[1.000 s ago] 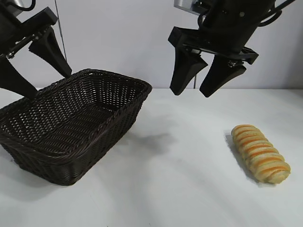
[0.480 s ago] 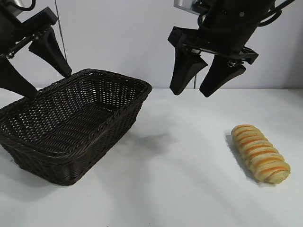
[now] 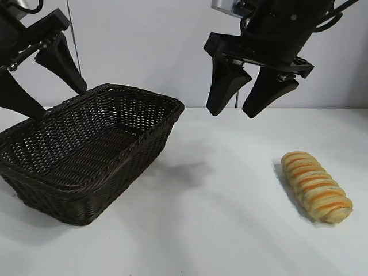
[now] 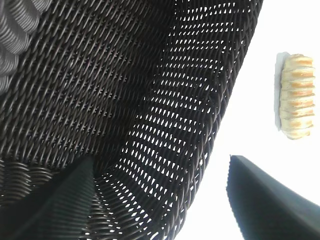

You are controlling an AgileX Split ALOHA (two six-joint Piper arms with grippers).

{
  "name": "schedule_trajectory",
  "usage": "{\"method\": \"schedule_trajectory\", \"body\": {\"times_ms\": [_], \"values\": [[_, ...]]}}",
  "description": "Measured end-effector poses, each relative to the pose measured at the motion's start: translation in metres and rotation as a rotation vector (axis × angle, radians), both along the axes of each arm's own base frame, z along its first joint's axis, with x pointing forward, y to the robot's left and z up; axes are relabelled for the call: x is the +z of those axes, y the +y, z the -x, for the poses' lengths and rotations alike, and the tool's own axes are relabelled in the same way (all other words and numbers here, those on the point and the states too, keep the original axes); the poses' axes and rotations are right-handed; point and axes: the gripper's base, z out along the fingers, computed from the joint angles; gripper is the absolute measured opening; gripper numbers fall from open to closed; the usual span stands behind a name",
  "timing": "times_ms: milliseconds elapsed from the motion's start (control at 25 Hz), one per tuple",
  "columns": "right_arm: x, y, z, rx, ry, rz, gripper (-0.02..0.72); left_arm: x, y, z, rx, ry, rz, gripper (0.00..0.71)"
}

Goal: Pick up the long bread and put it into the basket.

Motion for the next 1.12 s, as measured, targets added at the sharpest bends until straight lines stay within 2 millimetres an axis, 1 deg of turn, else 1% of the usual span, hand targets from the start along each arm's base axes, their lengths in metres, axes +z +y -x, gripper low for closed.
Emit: {"method": "schedule_trajectory", "body": {"times_ms": [480, 640, 760, 960, 1120], "values": [[0.000, 0.000, 0.000, 0.000, 0.001, 0.000, 0.496, 0.000, 0.000, 0.001, -0.006, 0.009, 0.002, 0.539], [0.000, 0.000, 0.000, 0.000, 0.001, 0.001, 0.496, 0.003, 0.001, 0.007, -0.033, 0.023, -0.017, 0.539], [0.000, 0.000, 0.000, 0.000, 0.001, 0.001, 0.496, 0.009, 0.004, 0.019, -0.032, 0.016, -0.028, 0.539], [0.000, 0.000, 0.000, 0.000, 0.001, 0.000, 0.496, 0.022, 0.009, 0.052, 0.002, 0.000, -0.015, 0.539], [0.000, 0.000, 0.000, -0.001, 0.002, -0.002, 0.496, 0.035, 0.010, 0.060, 0.038, -0.045, -0.001, 0.539]]}}
